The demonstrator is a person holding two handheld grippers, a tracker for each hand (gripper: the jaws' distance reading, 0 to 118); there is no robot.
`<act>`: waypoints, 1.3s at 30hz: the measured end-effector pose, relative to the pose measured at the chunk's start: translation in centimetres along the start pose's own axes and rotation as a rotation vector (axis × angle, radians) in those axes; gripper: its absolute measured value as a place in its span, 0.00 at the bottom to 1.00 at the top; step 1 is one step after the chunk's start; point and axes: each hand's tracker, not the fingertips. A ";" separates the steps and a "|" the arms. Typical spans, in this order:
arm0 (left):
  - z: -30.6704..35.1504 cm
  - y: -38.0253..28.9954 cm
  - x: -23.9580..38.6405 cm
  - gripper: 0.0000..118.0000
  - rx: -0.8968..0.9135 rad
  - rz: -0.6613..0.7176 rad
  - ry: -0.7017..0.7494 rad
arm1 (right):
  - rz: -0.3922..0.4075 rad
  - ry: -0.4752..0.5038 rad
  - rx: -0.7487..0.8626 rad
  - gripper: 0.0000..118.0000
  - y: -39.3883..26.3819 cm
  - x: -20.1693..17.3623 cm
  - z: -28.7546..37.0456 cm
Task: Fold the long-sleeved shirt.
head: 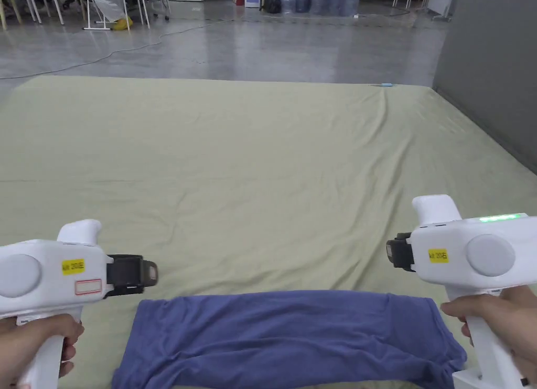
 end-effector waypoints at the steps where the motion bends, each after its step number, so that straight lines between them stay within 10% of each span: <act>1: -0.7 -0.3 -1.9 0.98 -0.039 0.086 -0.053 | -0.006 0.008 -0.001 0.00 0.2 0.4 -0.1; 11: -8.7 -5.5 -11.3 1.00 -0.250 0.448 -0.288 | 0.016 0.038 -0.053 0.00 -0.5 0.2 -1.0; 27: -16.6 -4.0 -7.7 1.00 -0.298 0.388 -0.587 | -0.006 0.039 -0.076 0.00 -0.5 0.6 -2.0; 29: -16.6 -3.1 -7.1 0.81 -0.297 0.292 -0.522 | -0.003 0.035 -0.081 0.00 -0.6 0.7 -1.9; 30: -16.0 -2.6 -6.7 0.05 -0.292 0.231 -0.508 | -0.003 0.034 -0.082 0.00 -0.7 0.7 -1.9; 34: -13.4 -3.8 -5.4 0.00 -0.239 0.133 -0.254 | -0.009 0.032 -0.084 0.00 -0.8 0.9 -1.9; 39: -10.8 -3.1 -9.9 0.00 -0.158 0.251 -0.341 | -0.004 0.034 -0.080 0.00 -0.7 0.6 -1.7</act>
